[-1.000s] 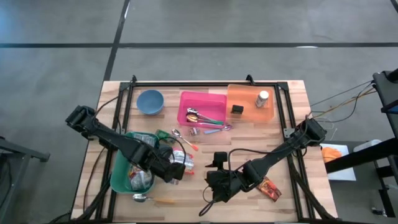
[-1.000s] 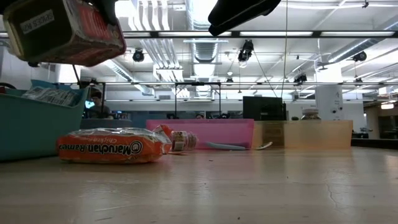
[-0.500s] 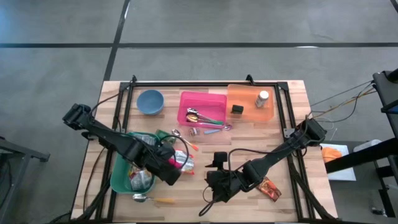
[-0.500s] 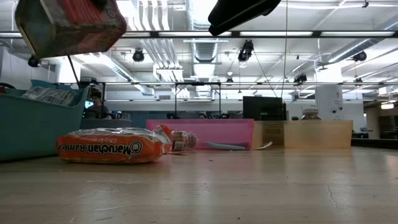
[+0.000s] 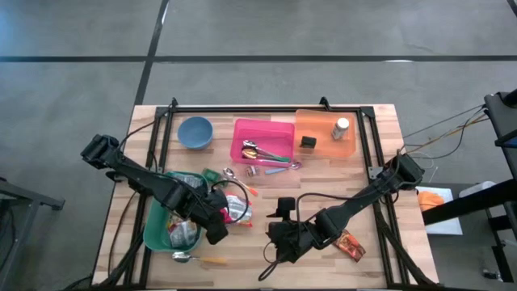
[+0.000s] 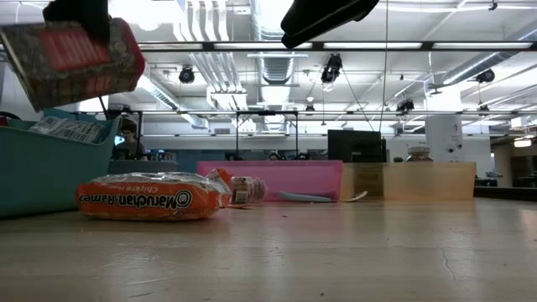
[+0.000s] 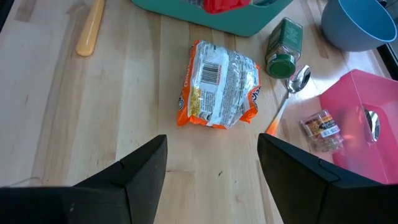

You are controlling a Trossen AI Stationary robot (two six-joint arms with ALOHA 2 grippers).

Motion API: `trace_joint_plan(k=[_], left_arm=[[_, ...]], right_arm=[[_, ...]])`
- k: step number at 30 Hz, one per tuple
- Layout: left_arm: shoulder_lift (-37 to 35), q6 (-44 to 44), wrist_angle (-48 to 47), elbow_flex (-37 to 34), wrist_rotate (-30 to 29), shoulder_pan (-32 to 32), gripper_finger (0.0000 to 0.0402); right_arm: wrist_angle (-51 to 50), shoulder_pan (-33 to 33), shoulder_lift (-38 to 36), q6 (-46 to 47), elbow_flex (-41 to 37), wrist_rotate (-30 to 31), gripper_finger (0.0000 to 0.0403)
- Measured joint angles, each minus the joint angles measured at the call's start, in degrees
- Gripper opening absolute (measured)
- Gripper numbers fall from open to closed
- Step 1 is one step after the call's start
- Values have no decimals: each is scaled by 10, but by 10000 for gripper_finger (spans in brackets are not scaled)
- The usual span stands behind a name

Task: Pick & Place Food Item
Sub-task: Put the red spice can into the orange bin

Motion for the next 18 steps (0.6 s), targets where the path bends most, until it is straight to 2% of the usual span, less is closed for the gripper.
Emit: trace_joint_plan(k=[7,18], left_arm=[[0,47,49,-1,-17,1,278],[-10,149,79,35,-1,-1,278]], right_arm=[[0,0,0,0,0,0,248],[0,0,0,0,0,0,248]])
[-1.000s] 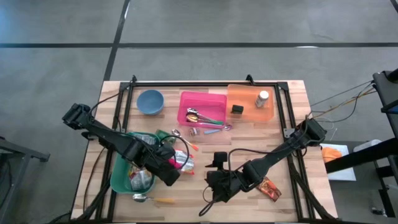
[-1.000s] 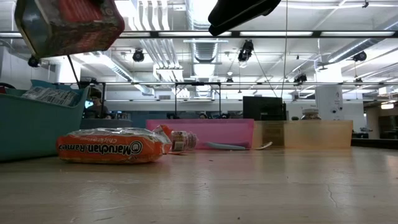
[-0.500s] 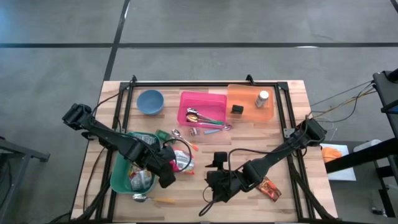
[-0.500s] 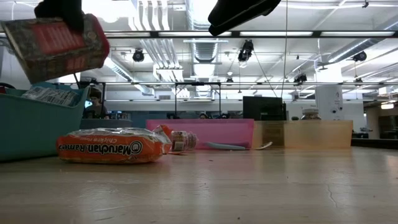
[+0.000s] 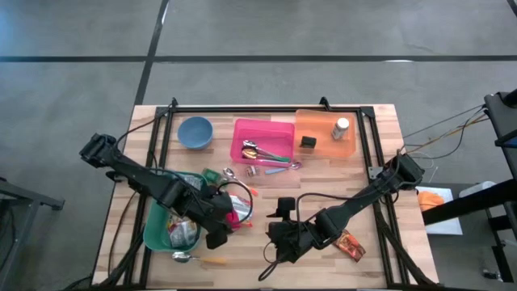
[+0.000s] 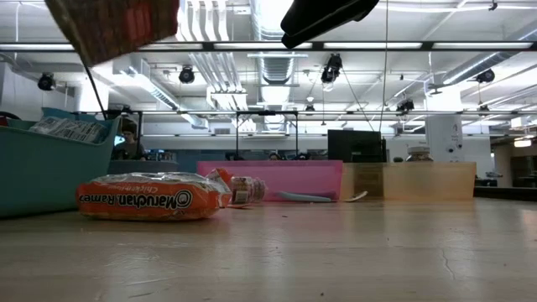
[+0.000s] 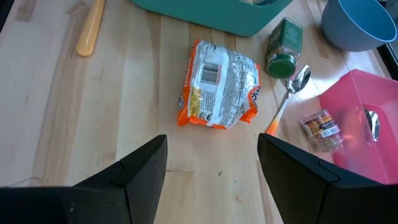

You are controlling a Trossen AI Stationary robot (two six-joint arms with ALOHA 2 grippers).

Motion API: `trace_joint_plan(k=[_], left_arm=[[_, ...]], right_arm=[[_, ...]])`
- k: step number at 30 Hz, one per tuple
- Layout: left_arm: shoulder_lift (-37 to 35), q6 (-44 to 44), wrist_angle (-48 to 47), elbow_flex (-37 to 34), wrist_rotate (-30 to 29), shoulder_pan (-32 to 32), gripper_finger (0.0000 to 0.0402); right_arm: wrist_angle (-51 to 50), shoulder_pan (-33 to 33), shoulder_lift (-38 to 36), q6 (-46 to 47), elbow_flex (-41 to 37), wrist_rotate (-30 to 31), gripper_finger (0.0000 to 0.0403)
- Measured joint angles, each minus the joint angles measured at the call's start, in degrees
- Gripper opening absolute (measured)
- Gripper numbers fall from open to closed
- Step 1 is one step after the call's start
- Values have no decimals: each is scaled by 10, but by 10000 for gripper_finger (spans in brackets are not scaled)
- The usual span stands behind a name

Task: Pick & Place Food Item
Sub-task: Put the red spice can into the orange bin

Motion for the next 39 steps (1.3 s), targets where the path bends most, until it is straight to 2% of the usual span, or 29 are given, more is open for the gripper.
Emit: trace_joint_plan(k=[5,13,31,39], left_arm=[[0,32,48,3,49,-1,278],[0,46,62,3,93,-1,278],[-9,71,69,7,124,-1,278],[-9,74,78,7,155,-1,278]], right_arm=[[0,0,0,0,0,0,248],[0,0,0,0,0,0,248],[1,-23,0,0,0,-10,248],[102,-34,0,-3,0,-13,248]])
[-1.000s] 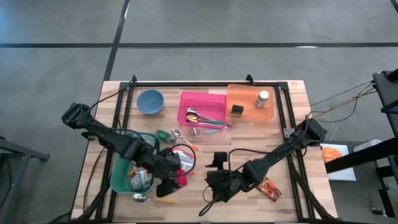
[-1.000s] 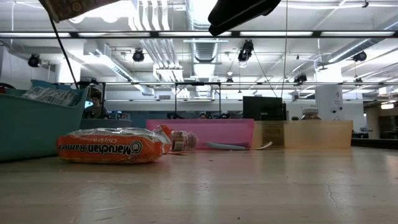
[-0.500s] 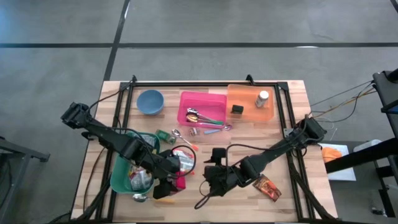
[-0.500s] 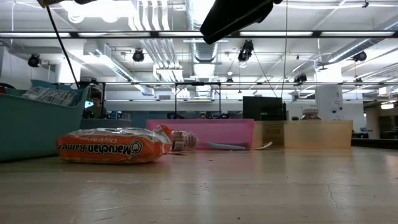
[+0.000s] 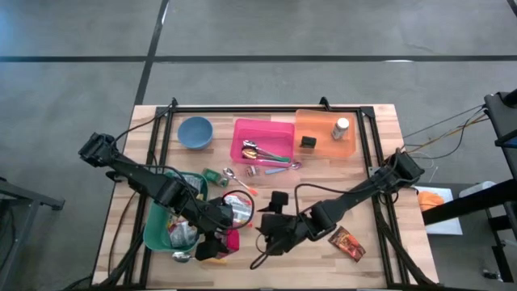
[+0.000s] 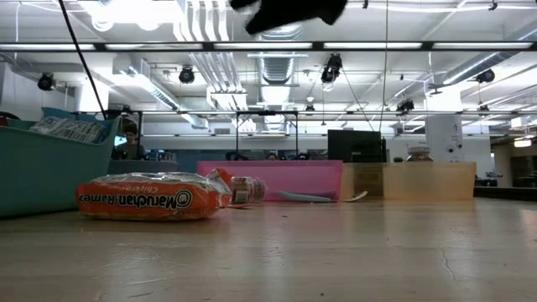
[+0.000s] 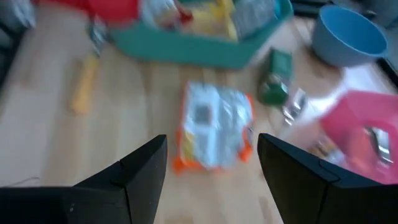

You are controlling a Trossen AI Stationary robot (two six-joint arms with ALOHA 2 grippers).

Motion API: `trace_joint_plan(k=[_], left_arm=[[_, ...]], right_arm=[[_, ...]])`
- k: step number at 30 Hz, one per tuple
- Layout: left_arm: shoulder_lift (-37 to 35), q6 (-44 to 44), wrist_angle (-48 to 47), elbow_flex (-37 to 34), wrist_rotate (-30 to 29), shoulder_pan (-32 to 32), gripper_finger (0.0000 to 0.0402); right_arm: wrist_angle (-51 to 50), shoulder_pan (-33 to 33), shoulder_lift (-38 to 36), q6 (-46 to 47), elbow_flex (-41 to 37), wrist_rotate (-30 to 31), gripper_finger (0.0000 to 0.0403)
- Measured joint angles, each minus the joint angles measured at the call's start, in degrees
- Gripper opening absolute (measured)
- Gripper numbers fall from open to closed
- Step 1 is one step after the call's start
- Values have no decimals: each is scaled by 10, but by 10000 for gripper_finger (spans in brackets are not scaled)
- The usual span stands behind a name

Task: Pick & Place Food Item
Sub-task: Put the red spice can into the orange bin

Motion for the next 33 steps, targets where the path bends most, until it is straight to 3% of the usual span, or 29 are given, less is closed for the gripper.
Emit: trace_joint_plan(k=[7,10,15,29,33], left_arm=[[-1,-10,11,0,35,0,278],[-2,-17,12,0,45,0,278],[-6,-18,13,0,44,0,278],[-9,-20,26,0,45,0,284],[-9,-20,29,0,45,0,287]], right_arm=[[139,0,-1,-35,0,-38,248],[161,0,-1,-55,0,-43,248],[174,0,1,-58,0,-104,248],[243,0,3,-62,0,-107,248],[241,9,3,-131,0,-92,248]])
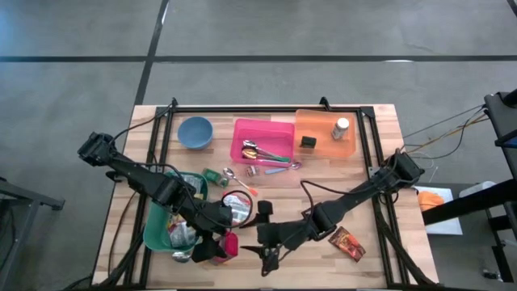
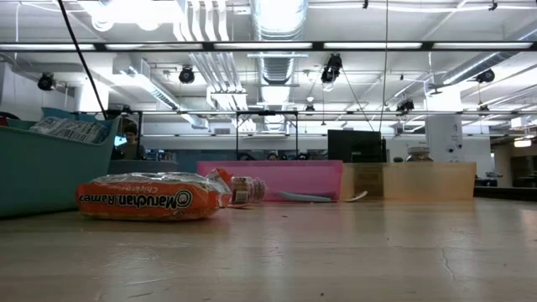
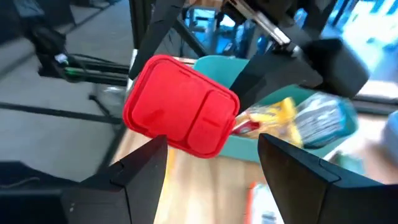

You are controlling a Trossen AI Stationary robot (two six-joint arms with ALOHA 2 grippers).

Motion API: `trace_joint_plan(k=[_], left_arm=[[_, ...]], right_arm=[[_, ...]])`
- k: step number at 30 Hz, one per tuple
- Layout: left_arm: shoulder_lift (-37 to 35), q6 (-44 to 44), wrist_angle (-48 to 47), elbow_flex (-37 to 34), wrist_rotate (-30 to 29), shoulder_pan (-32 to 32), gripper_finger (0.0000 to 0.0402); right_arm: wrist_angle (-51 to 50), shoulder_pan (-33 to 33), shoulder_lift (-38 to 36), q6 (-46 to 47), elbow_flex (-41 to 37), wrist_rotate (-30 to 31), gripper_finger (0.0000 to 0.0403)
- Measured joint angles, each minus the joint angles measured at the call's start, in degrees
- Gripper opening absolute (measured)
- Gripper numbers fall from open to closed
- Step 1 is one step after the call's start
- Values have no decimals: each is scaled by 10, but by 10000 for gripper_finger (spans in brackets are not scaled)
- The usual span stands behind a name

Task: Pick & Place Food Item
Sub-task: Put the red spice can into the orange bin

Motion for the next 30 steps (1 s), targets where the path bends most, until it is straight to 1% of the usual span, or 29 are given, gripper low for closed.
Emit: trace_joint_plan(k=[3,5,7,11,14,17,22,24,27,30], left_arm=[[0,0,0,0,0,0,277],[0,0,1,0,0,0,277],[0,0,2,0,0,0,277],[0,0,3,0,0,0,292],[0,0,3,0,0,0,295],[0,0,7,0,0,0,283],[0,1,25,0,0,3,278],[0,-5,29,0,1,5,286],[0,-13,33,0,4,8,300],[0,-15,34,0,5,9,298]], right_arm=[[6,10,0,-43,0,54,251],[6,17,0,-85,0,83,261],[6,22,0,-124,0,103,280],[17,27,0,-150,0,103,336],[20,29,0,-137,0,100,374],[20,29,0,-112,0,100,391],[20,25,0,-32,0,101,398],[20,25,0,-12,0,101,398],[15,25,0,-6,11,93,398],[15,25,0,2,15,76,398]])
